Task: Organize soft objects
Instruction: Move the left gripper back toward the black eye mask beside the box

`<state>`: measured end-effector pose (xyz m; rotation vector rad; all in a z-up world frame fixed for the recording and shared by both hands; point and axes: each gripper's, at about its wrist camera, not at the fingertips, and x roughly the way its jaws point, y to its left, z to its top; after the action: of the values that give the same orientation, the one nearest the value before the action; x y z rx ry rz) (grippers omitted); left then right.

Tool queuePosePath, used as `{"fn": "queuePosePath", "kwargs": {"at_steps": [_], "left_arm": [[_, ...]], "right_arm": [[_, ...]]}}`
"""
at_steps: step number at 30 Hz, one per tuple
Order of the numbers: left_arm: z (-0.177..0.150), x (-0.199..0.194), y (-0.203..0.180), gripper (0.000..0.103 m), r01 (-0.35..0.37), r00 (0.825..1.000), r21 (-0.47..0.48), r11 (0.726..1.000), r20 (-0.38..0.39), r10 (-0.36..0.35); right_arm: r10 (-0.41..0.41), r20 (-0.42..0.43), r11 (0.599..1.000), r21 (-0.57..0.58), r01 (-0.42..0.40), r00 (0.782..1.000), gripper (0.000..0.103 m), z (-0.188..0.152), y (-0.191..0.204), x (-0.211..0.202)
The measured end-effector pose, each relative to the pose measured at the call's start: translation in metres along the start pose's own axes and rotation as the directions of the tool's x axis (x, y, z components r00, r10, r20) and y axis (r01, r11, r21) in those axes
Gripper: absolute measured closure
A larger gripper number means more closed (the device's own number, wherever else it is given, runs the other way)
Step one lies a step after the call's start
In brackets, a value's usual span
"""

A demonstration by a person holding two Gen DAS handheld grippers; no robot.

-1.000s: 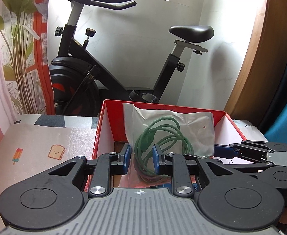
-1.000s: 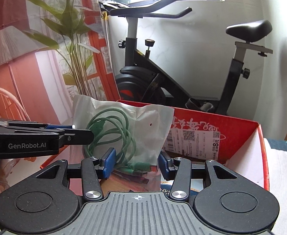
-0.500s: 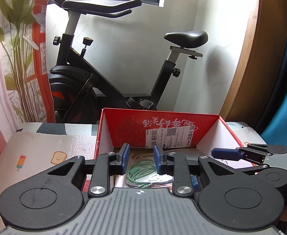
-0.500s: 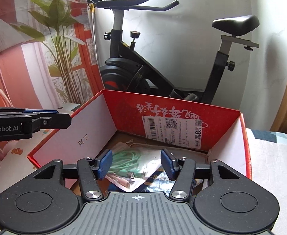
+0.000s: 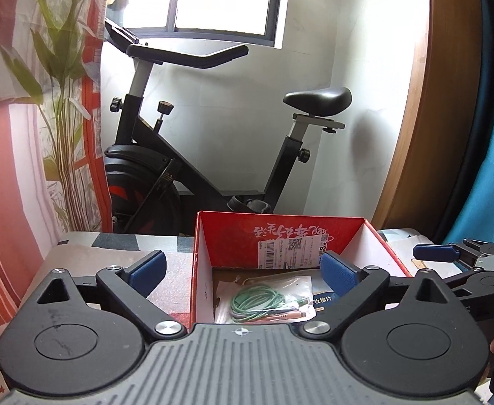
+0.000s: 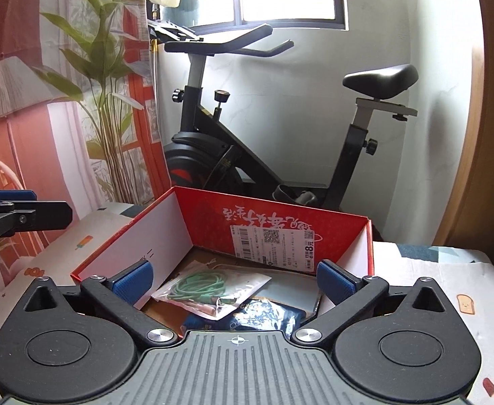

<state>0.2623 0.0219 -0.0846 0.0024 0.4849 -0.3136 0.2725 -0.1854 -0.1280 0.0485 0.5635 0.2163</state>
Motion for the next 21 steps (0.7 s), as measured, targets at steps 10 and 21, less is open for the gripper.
{"fn": "queuePosePath", "kwargs": {"at_steps": [10,21], "left_arm": [[-0.016,-0.039,-0.001,0.000,-0.031,0.999,0.014,0.999,0.008,0.031],[-0.054,-0.066,-0.012,0.000,-0.037,0.999,0.024,0.999,-0.031,0.037]], "right_arm": [[0.001,0.050,1.000,0.004,-0.001,0.999,0.000,-0.017,0.004,-0.050],[0.002,0.079,1.000,-0.010,-0.001,0.997,0.000,-0.055,0.010,-0.089]]}}
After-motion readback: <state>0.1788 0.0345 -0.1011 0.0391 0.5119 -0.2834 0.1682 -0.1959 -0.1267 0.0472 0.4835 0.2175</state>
